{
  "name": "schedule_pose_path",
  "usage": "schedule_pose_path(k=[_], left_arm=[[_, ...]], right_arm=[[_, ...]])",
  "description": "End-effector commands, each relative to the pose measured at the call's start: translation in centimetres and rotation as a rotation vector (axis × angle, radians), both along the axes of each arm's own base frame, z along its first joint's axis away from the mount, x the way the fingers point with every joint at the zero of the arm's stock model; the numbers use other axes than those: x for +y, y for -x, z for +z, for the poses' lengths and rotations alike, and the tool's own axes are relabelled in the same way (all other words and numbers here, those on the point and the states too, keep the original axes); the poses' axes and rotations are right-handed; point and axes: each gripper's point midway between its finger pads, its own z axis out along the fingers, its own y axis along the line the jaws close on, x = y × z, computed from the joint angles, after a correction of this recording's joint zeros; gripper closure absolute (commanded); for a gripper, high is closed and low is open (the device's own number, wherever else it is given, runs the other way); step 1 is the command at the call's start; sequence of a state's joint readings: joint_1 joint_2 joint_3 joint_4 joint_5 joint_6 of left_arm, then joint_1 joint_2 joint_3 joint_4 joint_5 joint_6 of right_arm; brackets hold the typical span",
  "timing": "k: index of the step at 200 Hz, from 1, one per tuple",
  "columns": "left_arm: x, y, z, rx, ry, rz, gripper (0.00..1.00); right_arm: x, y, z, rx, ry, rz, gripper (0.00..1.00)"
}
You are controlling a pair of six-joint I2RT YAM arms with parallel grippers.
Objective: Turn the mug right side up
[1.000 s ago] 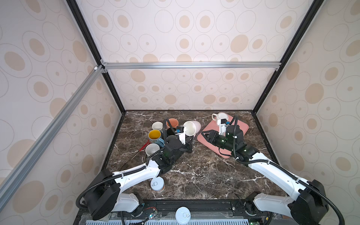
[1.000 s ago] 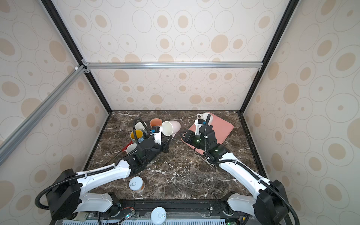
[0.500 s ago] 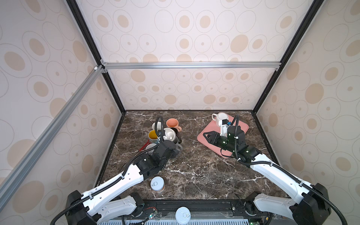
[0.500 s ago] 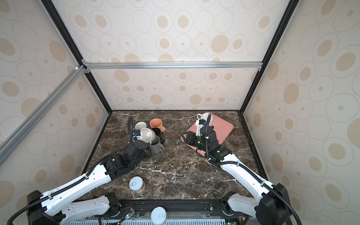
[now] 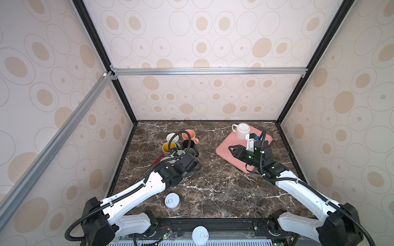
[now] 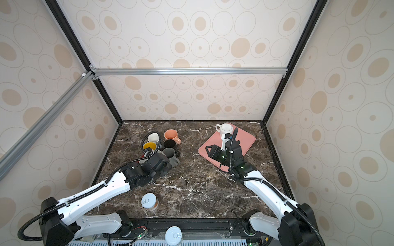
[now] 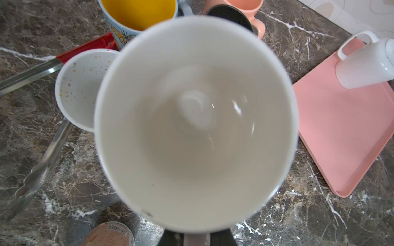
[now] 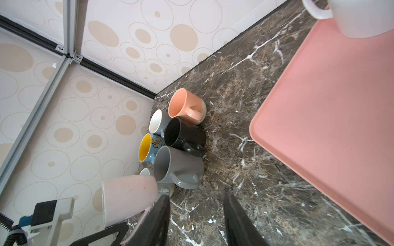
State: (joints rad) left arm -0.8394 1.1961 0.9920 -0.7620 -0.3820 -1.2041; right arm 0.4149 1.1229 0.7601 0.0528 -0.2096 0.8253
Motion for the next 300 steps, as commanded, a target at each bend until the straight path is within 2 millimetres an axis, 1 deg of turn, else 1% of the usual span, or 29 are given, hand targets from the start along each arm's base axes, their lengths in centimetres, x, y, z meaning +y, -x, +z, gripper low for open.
schedule_pose_path(k=[1,12,30,58,88,98,110,131,153,169,178,192,196,198,201,220,239,251,261,272,284,300], left_arm=[[-0.5,0.6,-0.5,0.067,0.040,0.040,1.00],[-0.5,0.6,-0.3,0.065,0.042,0.042,1.00],[-0.4,0.3,0.8,0.041,0.036,0.044,1.00],[0.1,-0.1,3.0,0.009,0.001,0.043,1.00],[1.3,-0.5,6.6,-0.046,-0.043,0.051,1.00],[1.5,-0.4,7.2,-0.048,-0.045,0.052,1.00],[1.6,0.0,7.4,-0.034,-0.039,0.059,1.00],[1.0,0.6,6.2,0.004,-0.005,0.048,1.00],[-0.7,1.4,3.9,0.068,0.027,0.022,1.00],[-1.6,1.9,2.7,0.105,0.013,0.007,1.00],[-1.9,2.2,2.2,0.120,0.000,0.002,1.00],[-1.8,2.4,1.4,0.131,0.001,0.017,1.00],[-1.8,2.4,1.3,0.127,0.008,0.019,1.00],[-1.9,2.4,1.2,0.126,0.012,0.020,1.00],[-2.0,2.4,1.0,0.124,0.019,0.020,1.00],[-2.8,2.1,-0.2,0.137,0.038,0.016,1.00],[-3.6,2.1,-2.2,0.182,0.029,0.021,1.00],[-3.7,1.9,-3.6,0.204,0.028,0.042,1.00],[-3.9,1.5,-4.4,0.219,0.028,0.043,1.00],[-3.9,1.0,-4.6,0.222,0.013,0.045,1.00],[-3.7,0.4,-4.3,0.213,-0.020,0.051,1.00],[-3.2,0.1,-4.5,0.221,-0.064,0.064,1.00]], right_arm=[[-1.3,-0.1,1.8,-0.056,-0.027,-0.029,0.55],[-1.8,-0.2,2.1,-0.066,-0.025,-0.040,0.55],[-2.5,-0.4,2.2,-0.071,-0.017,-0.053,0.55],[-2.8,-0.6,1.7,-0.059,-0.019,-0.061,0.55],[-2.9,-0.8,1.3,-0.052,-0.023,-0.061,0.55],[-3.0,-0.8,1.5,-0.054,-0.022,-0.064,0.55],[-3.1,-0.9,1.5,-0.055,-0.020,-0.065,0.55],[-3.3,-1.0,1.9,-0.054,-0.023,-0.062,0.55],[-3.8,-0.9,2.1,-0.058,-0.006,-0.073,0.55],[-4.1,-0.8,2.1,-0.054,-0.004,-0.080,0.55],[-4.1,-0.7,2.0,-0.053,-0.006,-0.077,0.55],[-4.0,-0.5,2.1,-0.050,-0.011,-0.069,0.55],[-4.0,-0.3,2.0,-0.048,-0.009,-0.066,0.55],[-4.7,-0.6,2.1,-0.049,-0.008,-0.087,0.55],[-5.0,-0.6,2.1,-0.049,-0.007,-0.094,0.55],[-5.7,-0.5,1.9,-0.050,-0.002,-0.112,0.55],[-6.4,-0.3,1.9,-0.045,0.001,-0.127,0.55],[-6.8,-0.2,1.6,-0.030,0.006,-0.132,0.55],[-6.8,-0.1,1.5,-0.024,0.007,-0.129,0.55],[-6.9,0.0,1.4,-0.025,0.010,-0.131,0.55],[-7.1,0.0,1.6,-0.034,0.010,-0.141,0.55],[-7.4,0.2,1.9,-0.048,0.013,-0.152,0.55]])
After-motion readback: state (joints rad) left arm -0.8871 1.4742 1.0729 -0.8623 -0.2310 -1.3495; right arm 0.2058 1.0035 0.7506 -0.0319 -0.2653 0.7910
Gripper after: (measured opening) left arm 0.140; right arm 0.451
